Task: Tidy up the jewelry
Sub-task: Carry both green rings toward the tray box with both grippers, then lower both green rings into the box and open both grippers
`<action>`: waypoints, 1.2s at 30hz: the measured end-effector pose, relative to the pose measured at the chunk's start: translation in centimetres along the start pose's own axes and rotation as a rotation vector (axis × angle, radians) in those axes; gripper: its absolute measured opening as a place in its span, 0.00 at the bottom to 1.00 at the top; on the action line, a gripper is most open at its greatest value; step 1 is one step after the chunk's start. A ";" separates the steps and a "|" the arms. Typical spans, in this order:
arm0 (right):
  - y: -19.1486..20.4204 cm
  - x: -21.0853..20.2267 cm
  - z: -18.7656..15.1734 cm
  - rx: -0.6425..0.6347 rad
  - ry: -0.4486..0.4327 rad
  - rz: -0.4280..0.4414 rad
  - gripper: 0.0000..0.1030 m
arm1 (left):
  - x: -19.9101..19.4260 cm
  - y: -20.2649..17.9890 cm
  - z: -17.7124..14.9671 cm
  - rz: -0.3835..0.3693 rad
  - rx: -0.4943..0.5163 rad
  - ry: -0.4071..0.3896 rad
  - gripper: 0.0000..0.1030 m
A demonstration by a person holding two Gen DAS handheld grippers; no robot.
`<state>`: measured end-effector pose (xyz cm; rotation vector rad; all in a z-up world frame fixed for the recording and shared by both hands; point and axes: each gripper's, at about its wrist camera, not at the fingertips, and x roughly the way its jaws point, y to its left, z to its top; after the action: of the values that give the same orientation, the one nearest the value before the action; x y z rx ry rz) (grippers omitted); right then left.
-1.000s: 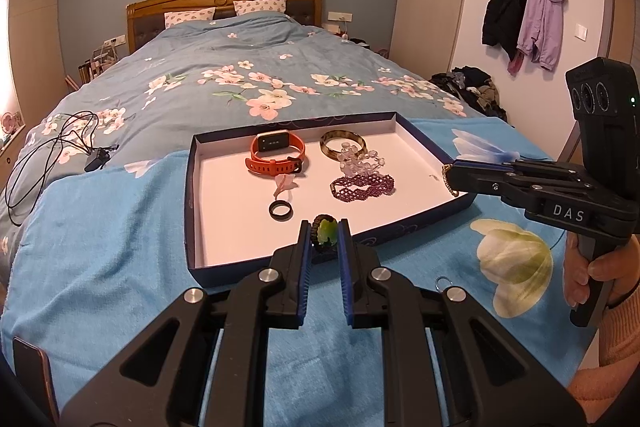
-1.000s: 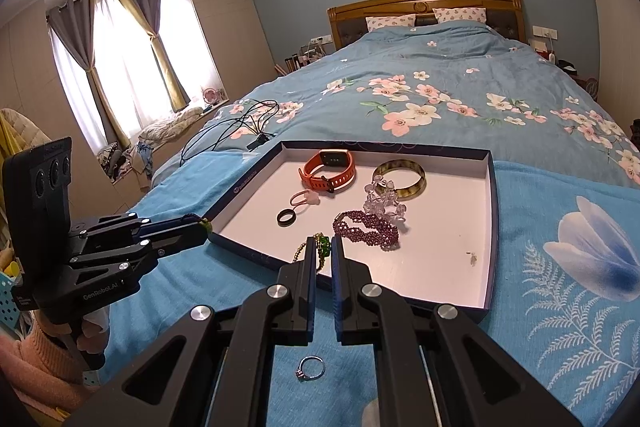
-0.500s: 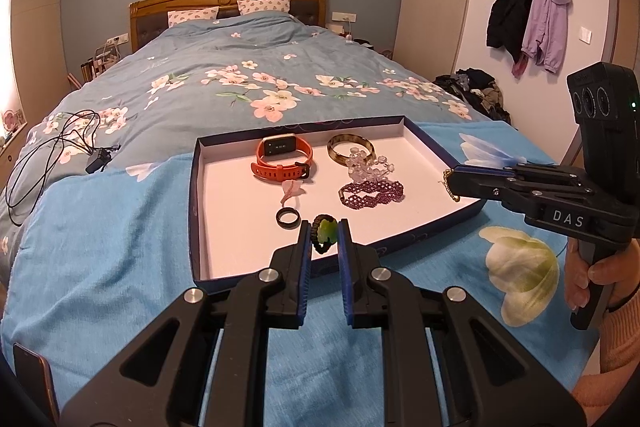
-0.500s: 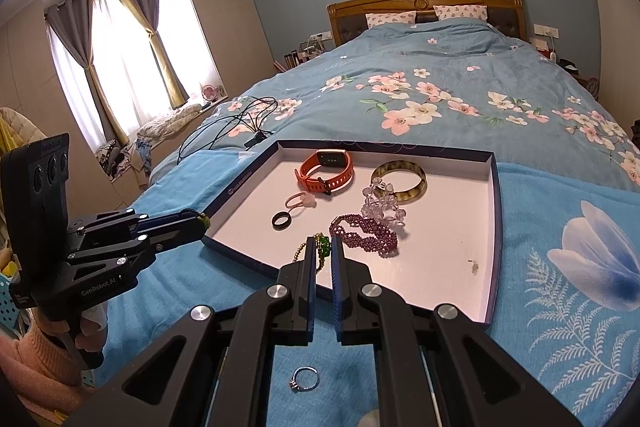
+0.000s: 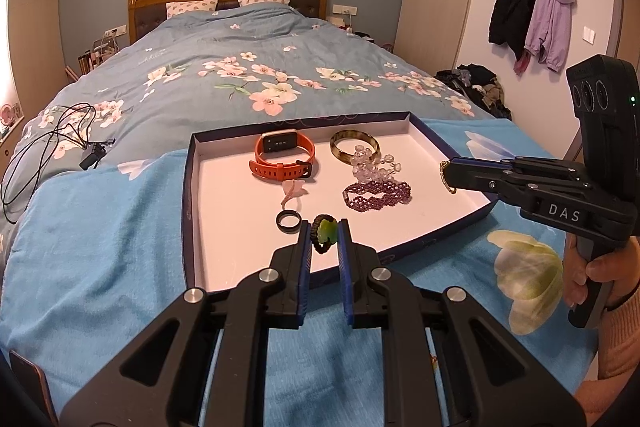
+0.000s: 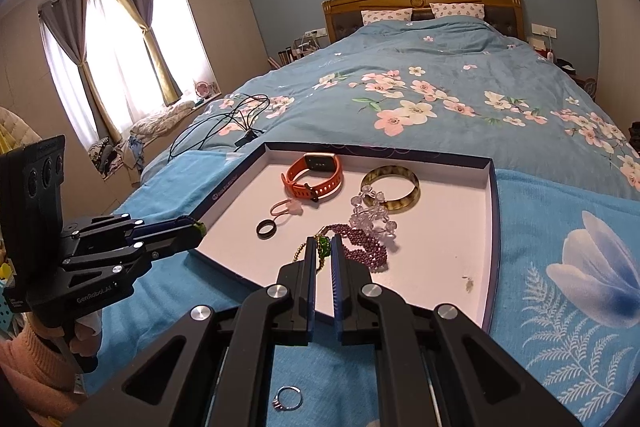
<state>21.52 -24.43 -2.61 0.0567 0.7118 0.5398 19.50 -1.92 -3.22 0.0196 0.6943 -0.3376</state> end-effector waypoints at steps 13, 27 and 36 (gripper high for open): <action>-0.1 1.4 0.7 -0.014 0.026 -0.018 0.06 | 1.6 0.4 0.8 0.009 -0.012 0.019 0.13; -0.2 3.3 1.2 -0.026 0.070 -0.047 0.06 | 3.2 0.9 1.1 0.016 -0.024 0.048 0.13; -0.4 4.2 1.5 -0.036 0.093 -0.068 0.06 | 4.5 1.3 1.3 0.018 -0.038 0.067 0.13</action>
<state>25.22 -22.51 -4.09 -0.0265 0.7920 0.4921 23.90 -2.21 -5.20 0.0015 0.7667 -0.3072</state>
